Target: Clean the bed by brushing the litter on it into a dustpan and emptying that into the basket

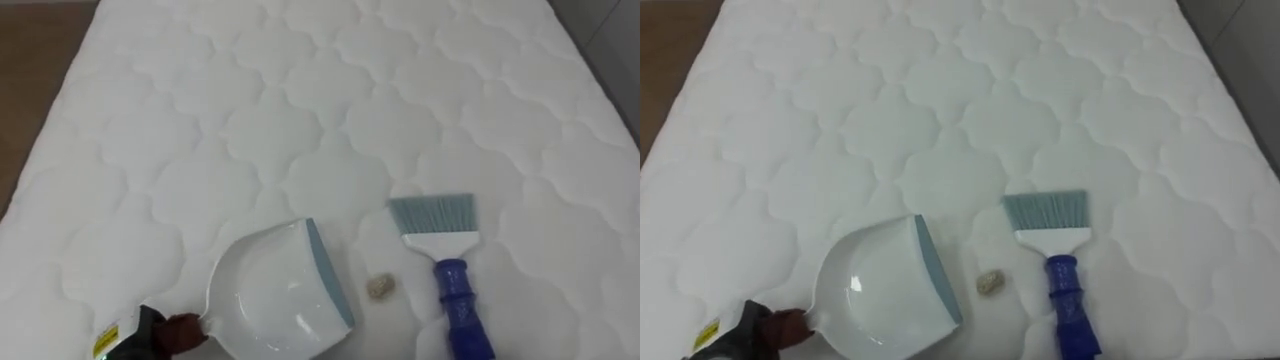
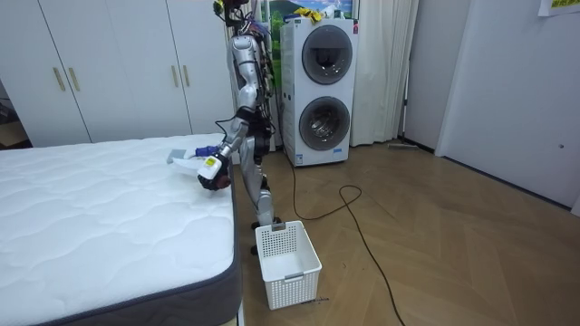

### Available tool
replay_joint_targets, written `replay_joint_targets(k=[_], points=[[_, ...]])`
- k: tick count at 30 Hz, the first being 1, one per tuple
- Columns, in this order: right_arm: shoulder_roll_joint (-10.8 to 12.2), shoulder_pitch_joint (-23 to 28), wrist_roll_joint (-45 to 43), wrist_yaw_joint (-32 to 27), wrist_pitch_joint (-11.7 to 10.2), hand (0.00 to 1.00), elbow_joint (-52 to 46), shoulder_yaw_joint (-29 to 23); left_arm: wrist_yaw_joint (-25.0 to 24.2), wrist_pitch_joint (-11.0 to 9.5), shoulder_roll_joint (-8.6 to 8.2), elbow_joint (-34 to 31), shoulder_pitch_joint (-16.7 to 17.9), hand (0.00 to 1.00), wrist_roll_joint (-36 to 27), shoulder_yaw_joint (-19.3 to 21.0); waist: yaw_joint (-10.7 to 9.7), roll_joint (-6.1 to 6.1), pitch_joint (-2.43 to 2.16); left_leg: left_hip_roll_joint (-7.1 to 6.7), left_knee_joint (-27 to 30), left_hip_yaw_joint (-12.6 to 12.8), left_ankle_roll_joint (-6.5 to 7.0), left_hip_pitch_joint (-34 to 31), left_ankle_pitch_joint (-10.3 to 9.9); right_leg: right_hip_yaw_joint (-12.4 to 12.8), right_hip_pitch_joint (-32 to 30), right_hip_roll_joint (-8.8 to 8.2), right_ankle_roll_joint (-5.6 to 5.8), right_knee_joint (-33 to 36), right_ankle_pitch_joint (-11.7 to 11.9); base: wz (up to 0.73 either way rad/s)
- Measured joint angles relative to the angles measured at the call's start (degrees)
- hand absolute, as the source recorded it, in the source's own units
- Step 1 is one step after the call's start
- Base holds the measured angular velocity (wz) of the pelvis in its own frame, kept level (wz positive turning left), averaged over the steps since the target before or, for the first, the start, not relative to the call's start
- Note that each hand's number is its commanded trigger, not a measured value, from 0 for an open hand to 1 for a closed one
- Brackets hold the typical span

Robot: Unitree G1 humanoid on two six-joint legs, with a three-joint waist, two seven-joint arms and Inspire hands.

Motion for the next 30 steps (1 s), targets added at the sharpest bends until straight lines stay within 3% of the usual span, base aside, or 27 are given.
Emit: replay_joint_targets(k=[2,4,9,15,17,25,30], points=[[-0.1,-0.2,0.6,0.0,0.1,0.0,0.1,-1.2,-1.7,0.0,0.21,0.0,0.1,1.0,-0.1,0.0,-0.1,-0.7,0.14,0.04,0.0,0.6,-0.02,0.4,0.0,-0.1,0.0,-0.18,-0.06,0.7,-0.4,-0.02],[-0.5,-0.5,1.2,0.0,0.6,0.0,0.1,-3.5,-3.7,0.2,0.49,0.1,0.2,1.0,-0.2,0.1,0.0,-1.09,-0.03,0.12,0.0,1.1,-0.02,0.6,0.0,0.1,0.0,-0.17,-0.06,0.7,-0.4,-0.09],[-3.4,-2.3,1.7,-2.3,0.8,0.0,-0.8,-8.9,-10.3,1.0,2.1,0.1,0.7,1.0,-1.1,0.1,-0.1,-1.25,-0.11,0.15,0.1,1.4,0.09,0.5,-0.1,0.8,-0.4,-0.12,-0.06,0.7,-0.4,-0.09],[-4.8,-3.5,4.8,-10.7,0.5,0.0,-5.4,-15.7,-17.3,2.0,2.16,0.9,1.0,1.0,-5.6,0.3,-0.2,-1.66,-0.39,0.22,0.4,2.2,0.14,0.4,-0.3,1.7,-0.6,-0.04,-0.01,0.8,-0.4,-0.04],[-5.2,-3.4,5.2,-13.1,0.3,0.0,-8.0,-15.7,-18.9,2.5,2.16,1.3,1.0,1.0,-5.8,0.2,-0.4,-1.69,-0.42,0.26,0.4,2.5,0.19,0.3,-0.4,1.9,-1.1,-0.03,0.02,0.9,-0.4,-0.06],[-6.3,-4.7,4.2,-26.3,-0.7,0.0,-18.6,-17.0,-21.1,3.5,2.28,1.2,1.1,1.0,-5.9,2.5,-0.2,-1.99,-0.45,0.36,0.6,3.0,0.21,-1.6,-0.4,2.8,-3.5,-0.01,0.08,2.7,-0.5,-0.03],[-6.6,-5.7,4.1,-34.9,-2.7,0.0,-23.4,-17.0,-20.6,4.2,2.54,1.2,0.3,1.0,-6.6,2.5,0.0,-2.01,-0.49,0.52,1.5,3.1,0.28,-2.6,-0.4,2.6,-4.3,0.01,0.07,2.9,-0.5,0.01]])
